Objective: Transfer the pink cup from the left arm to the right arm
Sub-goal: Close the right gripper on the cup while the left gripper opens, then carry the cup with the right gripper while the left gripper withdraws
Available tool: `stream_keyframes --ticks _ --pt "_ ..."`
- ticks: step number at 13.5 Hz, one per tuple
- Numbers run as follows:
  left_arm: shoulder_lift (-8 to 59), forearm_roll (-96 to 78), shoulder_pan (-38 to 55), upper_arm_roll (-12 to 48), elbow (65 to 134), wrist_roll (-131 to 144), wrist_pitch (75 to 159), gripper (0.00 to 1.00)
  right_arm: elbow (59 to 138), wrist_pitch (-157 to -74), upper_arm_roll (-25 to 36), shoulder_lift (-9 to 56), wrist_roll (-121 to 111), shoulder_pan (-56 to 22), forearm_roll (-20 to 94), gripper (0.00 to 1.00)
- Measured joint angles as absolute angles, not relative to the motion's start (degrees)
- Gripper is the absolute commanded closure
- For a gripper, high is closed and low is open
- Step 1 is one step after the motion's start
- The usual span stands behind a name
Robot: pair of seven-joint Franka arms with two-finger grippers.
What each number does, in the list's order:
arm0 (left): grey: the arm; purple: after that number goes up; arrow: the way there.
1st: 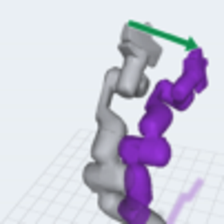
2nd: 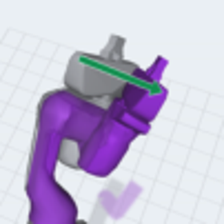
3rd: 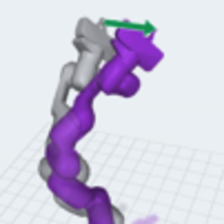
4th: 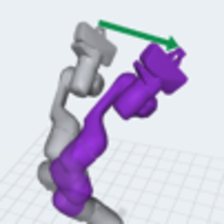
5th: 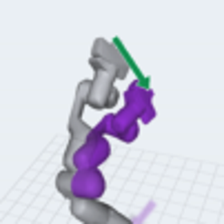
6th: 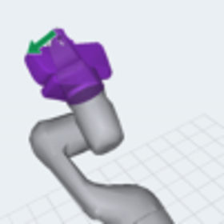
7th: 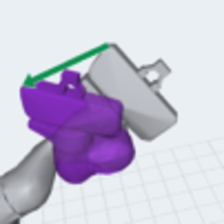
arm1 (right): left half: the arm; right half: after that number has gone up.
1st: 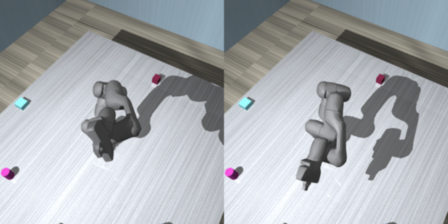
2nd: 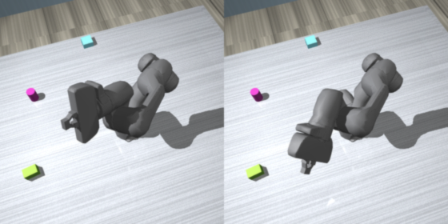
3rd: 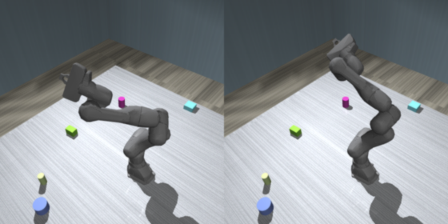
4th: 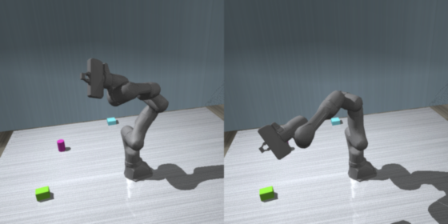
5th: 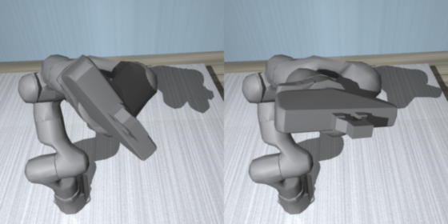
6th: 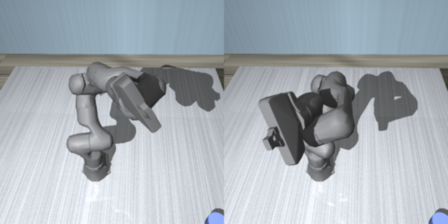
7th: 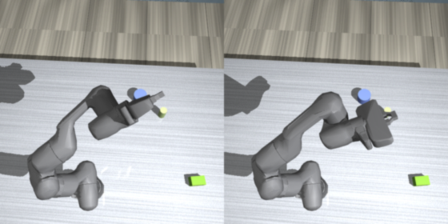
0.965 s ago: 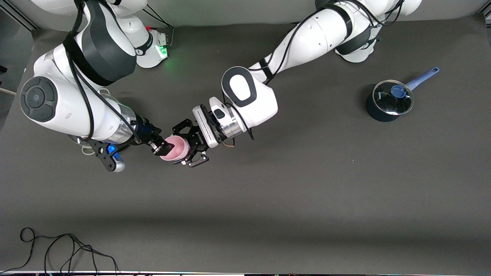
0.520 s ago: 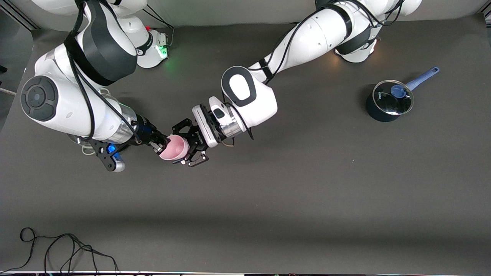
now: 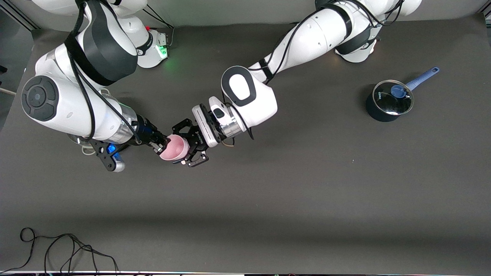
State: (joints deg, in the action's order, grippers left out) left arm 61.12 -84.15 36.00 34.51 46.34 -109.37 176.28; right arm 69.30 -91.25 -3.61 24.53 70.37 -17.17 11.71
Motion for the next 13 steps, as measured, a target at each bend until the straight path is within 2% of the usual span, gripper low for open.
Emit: stream_keyframes --ticks 6,9,11,13 --pt "59.98 -79.56 36.33 30.31 46.11 -109.33 175.68 0.0 68.55 -94.18 -3.53 24.82 70.37 -17.25 7.59 1.0" --pt "58.3 -71.37 34.64 25.56 47.19 -108.87 170.97 0.0 68.08 -95.28 -3.24 25.02 67.53 -16.95 1.92 1.0" --pt "56.23 -64.67 31.57 21.47 50.48 -106.12 162.27 0.0 68.1 -95.82 -2.6 25.33 60.8 -15.63 -0.24 1.0" --pt "53.33 -52.78 29.75 14.16 52.73 -96.73 147.15 0.0 68.07 -96.03 -2.31 25.38 48.71 -11.23 -1.2 1.0"
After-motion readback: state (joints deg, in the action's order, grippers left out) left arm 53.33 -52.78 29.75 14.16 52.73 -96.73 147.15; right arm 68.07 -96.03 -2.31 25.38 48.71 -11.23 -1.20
